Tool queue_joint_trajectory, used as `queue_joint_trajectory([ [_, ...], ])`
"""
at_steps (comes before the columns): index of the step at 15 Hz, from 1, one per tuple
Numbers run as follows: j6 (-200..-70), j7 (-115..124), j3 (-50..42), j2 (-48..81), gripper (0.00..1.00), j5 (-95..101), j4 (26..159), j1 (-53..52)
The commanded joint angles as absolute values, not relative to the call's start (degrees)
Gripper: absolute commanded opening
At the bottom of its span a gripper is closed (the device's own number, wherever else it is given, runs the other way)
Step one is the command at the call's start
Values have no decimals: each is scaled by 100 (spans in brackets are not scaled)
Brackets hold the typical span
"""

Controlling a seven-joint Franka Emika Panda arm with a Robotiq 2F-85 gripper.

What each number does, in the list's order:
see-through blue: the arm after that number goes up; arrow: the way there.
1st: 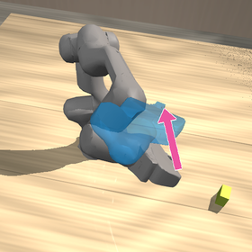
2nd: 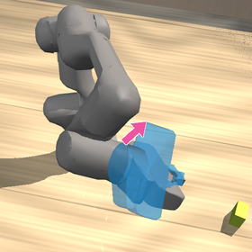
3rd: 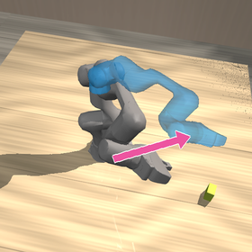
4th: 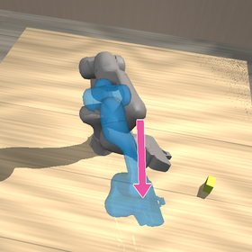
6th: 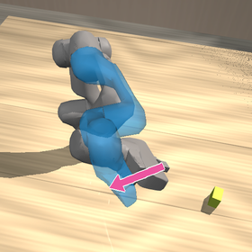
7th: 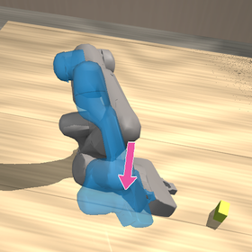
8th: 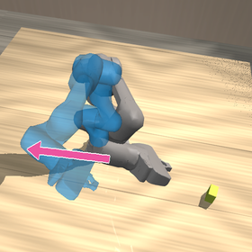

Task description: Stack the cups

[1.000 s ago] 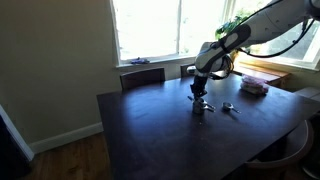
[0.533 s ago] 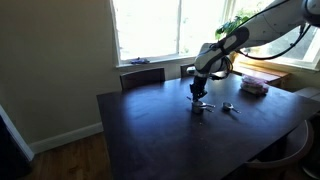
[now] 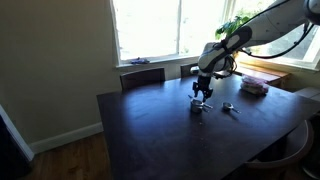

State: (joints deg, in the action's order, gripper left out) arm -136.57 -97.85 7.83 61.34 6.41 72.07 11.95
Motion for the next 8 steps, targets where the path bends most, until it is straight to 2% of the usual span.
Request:
queue_joint_trajectory([
  [1,-13612,-10110,769,5497,100,578,7901,1363],
  [8,-13626,-9982,537,5073,100,576,8340,1459],
])
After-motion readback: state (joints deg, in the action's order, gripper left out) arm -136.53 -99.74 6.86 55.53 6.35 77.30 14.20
